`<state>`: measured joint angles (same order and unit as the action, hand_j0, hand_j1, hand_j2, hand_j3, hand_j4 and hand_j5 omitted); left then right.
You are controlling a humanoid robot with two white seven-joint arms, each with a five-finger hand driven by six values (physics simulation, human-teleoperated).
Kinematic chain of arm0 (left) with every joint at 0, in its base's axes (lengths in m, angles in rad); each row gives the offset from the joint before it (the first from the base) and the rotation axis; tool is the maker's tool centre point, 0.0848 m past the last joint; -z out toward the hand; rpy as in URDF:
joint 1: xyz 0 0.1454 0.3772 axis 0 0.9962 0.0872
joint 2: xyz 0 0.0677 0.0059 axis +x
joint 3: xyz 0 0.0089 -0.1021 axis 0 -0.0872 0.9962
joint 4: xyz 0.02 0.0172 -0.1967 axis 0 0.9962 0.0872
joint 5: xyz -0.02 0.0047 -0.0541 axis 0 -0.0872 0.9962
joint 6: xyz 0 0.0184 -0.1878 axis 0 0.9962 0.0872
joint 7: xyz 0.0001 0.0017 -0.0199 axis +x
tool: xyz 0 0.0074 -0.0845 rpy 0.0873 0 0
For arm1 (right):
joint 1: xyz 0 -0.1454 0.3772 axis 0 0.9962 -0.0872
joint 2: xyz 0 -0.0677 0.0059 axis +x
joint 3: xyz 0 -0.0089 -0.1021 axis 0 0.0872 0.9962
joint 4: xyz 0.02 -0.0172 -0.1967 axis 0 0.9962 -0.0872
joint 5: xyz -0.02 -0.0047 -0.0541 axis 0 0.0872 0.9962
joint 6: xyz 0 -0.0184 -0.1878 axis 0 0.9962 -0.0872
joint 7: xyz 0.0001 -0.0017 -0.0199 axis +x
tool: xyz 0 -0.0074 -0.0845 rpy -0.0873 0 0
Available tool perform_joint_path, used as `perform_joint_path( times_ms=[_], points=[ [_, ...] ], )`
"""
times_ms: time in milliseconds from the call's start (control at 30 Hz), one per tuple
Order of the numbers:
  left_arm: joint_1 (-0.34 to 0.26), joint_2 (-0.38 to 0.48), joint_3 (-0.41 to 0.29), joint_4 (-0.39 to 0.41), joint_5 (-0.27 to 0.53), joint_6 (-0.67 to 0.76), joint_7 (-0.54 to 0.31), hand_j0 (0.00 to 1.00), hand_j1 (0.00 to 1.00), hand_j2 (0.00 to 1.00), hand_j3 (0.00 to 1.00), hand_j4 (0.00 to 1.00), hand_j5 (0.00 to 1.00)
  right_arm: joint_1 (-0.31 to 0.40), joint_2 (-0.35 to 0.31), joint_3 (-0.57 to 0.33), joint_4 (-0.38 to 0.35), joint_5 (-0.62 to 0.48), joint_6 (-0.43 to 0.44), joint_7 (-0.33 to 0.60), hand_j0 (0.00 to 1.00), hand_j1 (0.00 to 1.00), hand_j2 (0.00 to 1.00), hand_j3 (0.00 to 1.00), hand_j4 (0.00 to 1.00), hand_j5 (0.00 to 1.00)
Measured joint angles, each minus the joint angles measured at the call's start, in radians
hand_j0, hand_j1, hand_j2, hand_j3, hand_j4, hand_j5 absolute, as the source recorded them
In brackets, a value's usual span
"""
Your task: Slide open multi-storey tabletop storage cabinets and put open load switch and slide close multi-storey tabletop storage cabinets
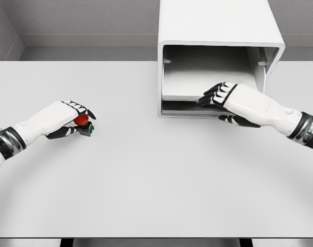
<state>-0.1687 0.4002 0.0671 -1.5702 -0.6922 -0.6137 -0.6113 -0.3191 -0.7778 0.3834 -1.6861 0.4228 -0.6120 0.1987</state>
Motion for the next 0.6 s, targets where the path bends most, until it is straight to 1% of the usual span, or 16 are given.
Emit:
perform_joint_path(
  times_ms=[67, 200, 333, 367, 467, 567, 600],
  points=[
    [-0.002, 0.000, 0.000, 0.001, 0.000, 0.000, 0.000, 0.64, 0.64, 0.64, 0.64, 0.64, 0.64, 0.037, -0.004, -0.018, -0.011, 0.000, 0.000, 0.000, 0.77, 0.77, 0.77, 0.77, 0.77, 0.77],
    [-0.003, 0.000, 0.000, 0.002, 0.000, 0.000, 0.000, 0.64, 0.64, 0.64, 0.64, 0.64, 0.64, 0.061, -0.011, -0.040, -0.035, -0.001, 0.000, 0.000, 0.77, 0.77, 0.77, 0.77, 0.77, 0.77],
    [0.000, 0.000, -0.001, 0.001, 0.001, 0.000, 0.000, 0.63, 0.63, 0.63, 0.63, 0.63, 0.63, 0.086, -0.030, -0.058, -0.061, -0.005, 0.000, -0.001, 0.77, 0.77, 0.77, 0.77, 0.77, 0.77],
    [0.002, 0.000, -0.001, 0.001, 0.001, 0.001, 0.001, 0.61, 0.61, 0.61, 0.61, 0.61, 0.61, 0.095, -0.035, -0.067, -0.065, -0.008, 0.000, -0.001, 0.77, 0.77, 0.77, 0.77, 0.77, 0.77],
    [0.003, 0.000, -0.001, 0.001, 0.002, 0.001, 0.001, 0.60, 0.60, 0.60, 0.60, 0.60, 0.60, 0.091, -0.040, -0.103, -0.073, -0.018, 0.000, 0.000, 0.77, 0.77, 0.77, 0.77, 0.77, 0.77],
    [0.003, 0.000, -0.001, 0.000, 0.002, 0.001, 0.001, 0.57, 0.57, 0.57, 0.57, 0.57, 0.57, 0.080, -0.036, -0.121, -0.072, -0.022, 0.000, 0.003, 0.77, 0.77, 0.77, 0.77, 0.77, 0.77],
    [0.003, 0.000, -0.001, 0.000, 0.002, 0.001, 0.001, 0.54, 0.54, 0.54, 0.54, 0.54, 0.54, 0.078, -0.034, -0.124, -0.071, -0.022, 0.000, 0.004, 0.77, 0.77, 0.77, 0.77, 0.77, 0.77]
  ],
)
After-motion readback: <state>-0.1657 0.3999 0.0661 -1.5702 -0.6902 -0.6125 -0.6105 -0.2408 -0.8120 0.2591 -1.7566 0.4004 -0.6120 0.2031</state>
